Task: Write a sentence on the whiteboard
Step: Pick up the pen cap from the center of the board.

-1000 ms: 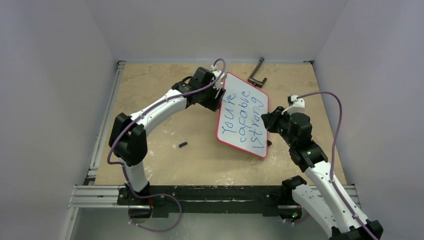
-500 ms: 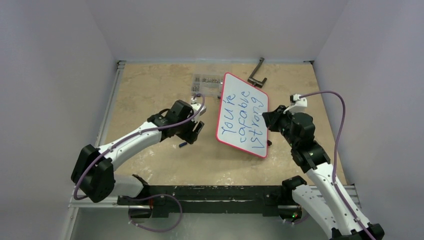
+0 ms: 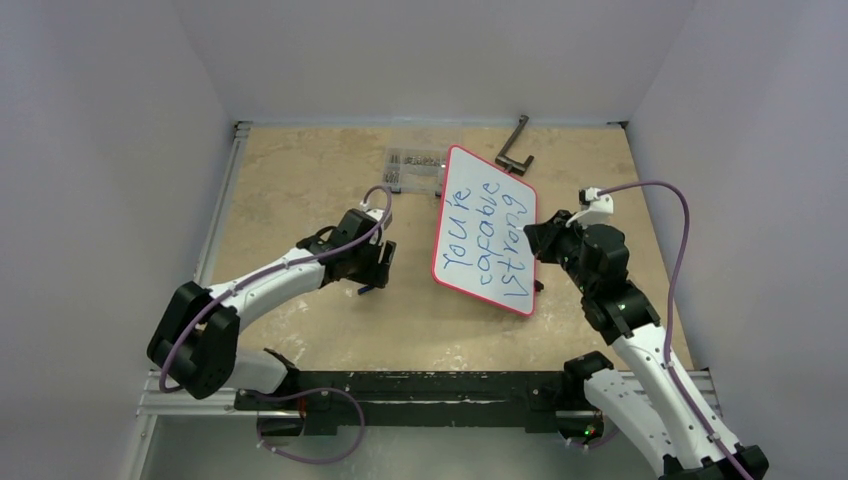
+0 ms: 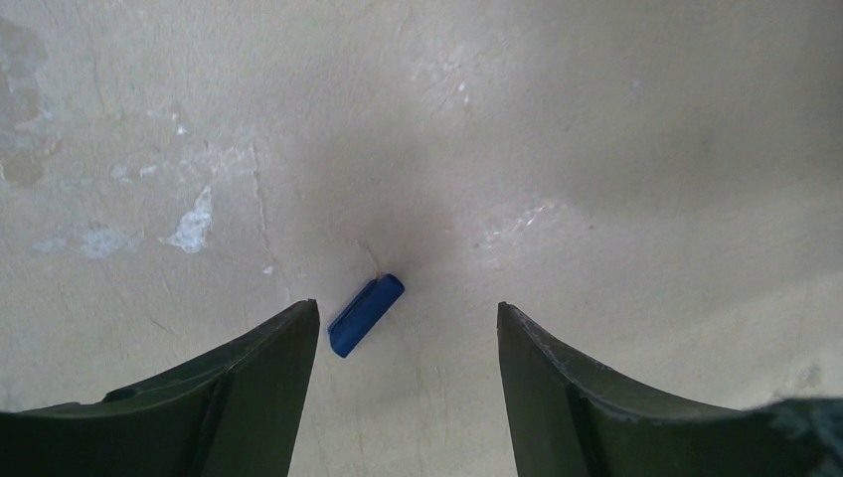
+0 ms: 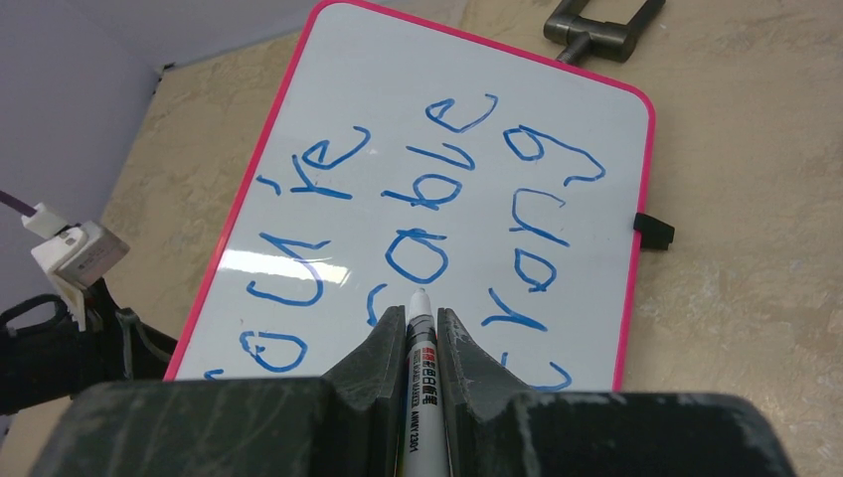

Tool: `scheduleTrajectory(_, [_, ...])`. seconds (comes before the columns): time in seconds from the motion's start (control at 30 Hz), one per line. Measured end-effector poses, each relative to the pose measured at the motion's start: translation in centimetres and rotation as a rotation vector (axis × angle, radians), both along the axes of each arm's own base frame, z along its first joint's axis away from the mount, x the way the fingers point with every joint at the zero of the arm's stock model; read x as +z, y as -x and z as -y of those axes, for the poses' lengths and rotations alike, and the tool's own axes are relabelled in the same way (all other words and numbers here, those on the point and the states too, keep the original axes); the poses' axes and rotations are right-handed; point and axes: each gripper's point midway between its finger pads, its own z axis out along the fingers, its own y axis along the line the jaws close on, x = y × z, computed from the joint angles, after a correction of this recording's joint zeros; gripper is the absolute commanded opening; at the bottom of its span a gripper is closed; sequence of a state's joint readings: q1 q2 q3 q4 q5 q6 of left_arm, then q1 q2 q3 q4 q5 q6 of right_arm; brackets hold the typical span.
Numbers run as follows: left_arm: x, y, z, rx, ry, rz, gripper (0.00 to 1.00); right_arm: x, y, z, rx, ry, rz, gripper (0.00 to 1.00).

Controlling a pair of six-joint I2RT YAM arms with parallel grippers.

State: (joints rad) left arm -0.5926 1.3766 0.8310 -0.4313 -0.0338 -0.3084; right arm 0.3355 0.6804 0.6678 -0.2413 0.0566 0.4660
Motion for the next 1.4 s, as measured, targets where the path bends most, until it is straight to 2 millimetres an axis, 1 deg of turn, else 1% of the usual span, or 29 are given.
scheduleTrajectory(0.13, [-2.1,1.0,-1.3,0.057,-0.035,-0.032,0.64,0.0,0.0,0.0,0.0,0.0,0.0,0.0])
scheduleTrajectory(0.27, [-3.0,1.2,-1.8,0.09,-0.049,-0.046,0.64,0.0,0.0,0.0,0.0,0.0,0.0,0.0])
scheduleTrajectory(0.4, [-3.7,0.6,-1.3,0.104,-0.037,-0.045,0.59,0.0,0.0,0.0,0.0,0.0,-0.001,0.0])
scheduleTrajectory(0.5, [-4.6,0.4,-0.9,0.111,-0.03,-0.064,0.51,0.0,0.0,0.0,0.0,0.0,-0.001,0.0])
scheduleTrajectory(0.53, [-4.8,0.4,-0.8,0.112,-0.029,-0.066,0.49,0.0,0.0,0.0,0.0,0.0,-0.001,0.0])
scheduleTrajectory(0.7, [-4.7,0.2,0.0,0.14,0.029,-0.06,0.44,0.0,0.0,0.0,0.0,0.001,-0.001,0.0])
scheduleTrajectory(0.8, [-4.7,0.8,0.5,0.15,0.056,-0.068,0.42,0.0,0.0,0.0,0.0,0.001,-0.001,0.0])
scheduleTrajectory(0.83, [-4.7,1.1,0.7,0.149,0.061,-0.073,0.43,0.0,0.0,0.0,0.0,0.001,-0.001,0.0])
scheduleTrajectory(0.87, [-4.7,1.3,0.9,0.147,0.065,-0.076,0.46,0.0,0.0,0.0,0.0,0.0,-0.001,0.0])
scheduleTrajectory(0.93, [-4.7,1.8,1.0,0.149,0.069,-0.085,0.58,0.0,0.0,0.0,0.0,0.001,-0.001,0.0])
scheduleTrajectory(1.0, [-4.6,2.5,0.6,0.163,0.061,-0.092,0.68,0.0,0.0,0.0,0.0,0.001,-0.001,0.0])
scheduleTrajectory(1.07, [-4.5,3.0,-0.2,0.194,0.045,-0.092,0.72,0.0,0.0,0.0,0.0,0.001,-0.001,0.0])
scheduleTrajectory(1.2, [-4.3,3.0,-1.9,0.261,-0.004,-0.066,0.74,0.0,0.0,0.0,-0.001,0.0,-0.002,0.0])
scheduleTrajectory(1.3, [-4.3,2.7,-2.8,0.29,-0.038,-0.049,0.7,0.0,0.0,0.0,-0.001,0.0,-0.002,0.0])
scheduleTrajectory(1.4, [-4.4,2.4,-2.9,0.307,-0.046,-0.055,0.67,0.0,0.0,0.0,-0.002,-0.001,-0.002,0.0])
